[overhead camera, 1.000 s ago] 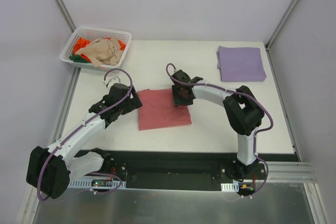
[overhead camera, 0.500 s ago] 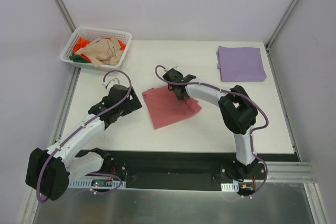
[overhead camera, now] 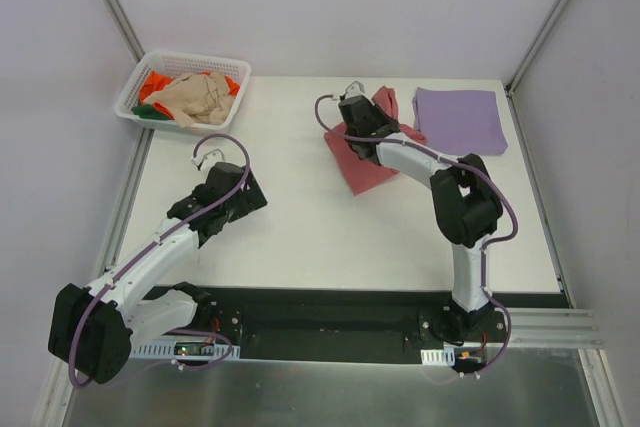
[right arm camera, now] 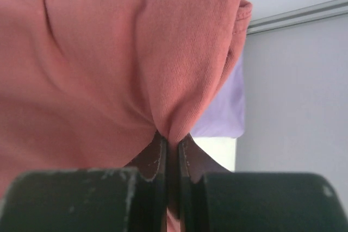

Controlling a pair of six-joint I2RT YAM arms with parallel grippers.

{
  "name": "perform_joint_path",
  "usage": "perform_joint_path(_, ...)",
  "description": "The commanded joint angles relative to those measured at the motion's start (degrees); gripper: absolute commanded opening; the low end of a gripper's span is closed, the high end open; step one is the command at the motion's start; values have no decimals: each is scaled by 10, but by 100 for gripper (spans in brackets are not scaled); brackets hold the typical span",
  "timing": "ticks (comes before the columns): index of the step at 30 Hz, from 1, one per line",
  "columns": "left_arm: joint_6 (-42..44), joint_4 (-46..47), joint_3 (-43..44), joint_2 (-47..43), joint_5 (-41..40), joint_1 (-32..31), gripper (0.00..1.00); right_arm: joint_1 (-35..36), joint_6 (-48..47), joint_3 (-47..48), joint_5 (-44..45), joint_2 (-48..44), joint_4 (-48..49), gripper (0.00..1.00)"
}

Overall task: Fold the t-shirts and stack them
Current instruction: Put the neatly folded tshirt into the corner of the board with the right arm

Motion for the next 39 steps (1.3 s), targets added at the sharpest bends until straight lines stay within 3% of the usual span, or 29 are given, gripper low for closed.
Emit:
perform_joint_path(1, 15, -16, 7, -13, -39, -4, 99, -46, -148, 45, 50, 10, 149, 0)
perform_joint_path(13, 26, -39, 43, 10, -84, -3, 99, -123, -230, 182, 50, 64, 181, 0)
perform_joint_path(21, 33, -46, 51, 17, -91, -2, 99, -130, -255, 203, 70, 44, 177, 0)
perform_joint_path(32, 30, -46, 48, 12, -84, -2, 99, -131, -159, 252, 60, -2, 22, 0)
perform_joint_path(39, 30, -46, 48, 11, -83, -2, 99, -139, -136, 287, 64, 1, -18, 0)
